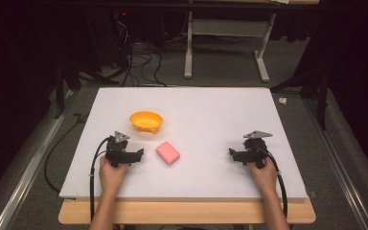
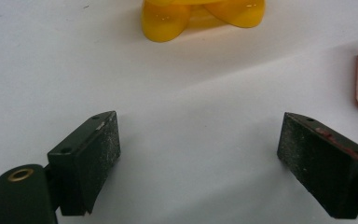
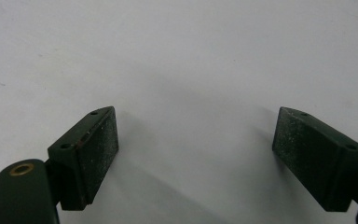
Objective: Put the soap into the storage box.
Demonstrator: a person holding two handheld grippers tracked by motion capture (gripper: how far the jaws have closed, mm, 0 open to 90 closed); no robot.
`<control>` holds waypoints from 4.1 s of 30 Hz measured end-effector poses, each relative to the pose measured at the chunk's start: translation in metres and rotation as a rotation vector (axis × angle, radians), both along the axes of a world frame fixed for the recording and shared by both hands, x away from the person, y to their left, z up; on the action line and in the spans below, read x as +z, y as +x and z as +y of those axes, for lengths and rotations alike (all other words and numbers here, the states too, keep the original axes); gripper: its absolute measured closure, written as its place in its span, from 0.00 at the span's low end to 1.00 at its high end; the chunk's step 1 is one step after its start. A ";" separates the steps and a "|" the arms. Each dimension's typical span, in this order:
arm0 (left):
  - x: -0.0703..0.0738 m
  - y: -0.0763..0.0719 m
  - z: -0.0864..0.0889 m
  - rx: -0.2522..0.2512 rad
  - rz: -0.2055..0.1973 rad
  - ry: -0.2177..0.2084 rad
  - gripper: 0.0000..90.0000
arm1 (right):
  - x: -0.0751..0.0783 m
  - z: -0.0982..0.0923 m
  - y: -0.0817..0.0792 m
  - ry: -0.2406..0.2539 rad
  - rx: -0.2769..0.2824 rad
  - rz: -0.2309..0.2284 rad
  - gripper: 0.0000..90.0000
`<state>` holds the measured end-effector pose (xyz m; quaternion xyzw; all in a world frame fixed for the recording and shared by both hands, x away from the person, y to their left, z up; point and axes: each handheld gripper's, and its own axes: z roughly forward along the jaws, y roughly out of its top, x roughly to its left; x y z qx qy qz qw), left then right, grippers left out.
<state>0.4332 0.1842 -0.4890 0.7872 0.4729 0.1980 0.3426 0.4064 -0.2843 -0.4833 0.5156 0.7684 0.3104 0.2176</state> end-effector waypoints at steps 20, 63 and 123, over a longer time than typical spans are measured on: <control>0.000 0.000 0.000 0.000 0.000 -0.001 0.15 | 0.000 0.000 0.000 0.001 0.000 0.002 0.16; 0.030 -0.028 -0.008 -0.090 -0.058 -0.107 0.17 | 0.000 0.000 0.000 -0.002 0.001 0.000 0.16; 0.029 -0.022 -0.095 -0.293 -0.014 -0.060 0.07 | 0.000 0.000 0.000 0.000 0.000 -0.001 0.16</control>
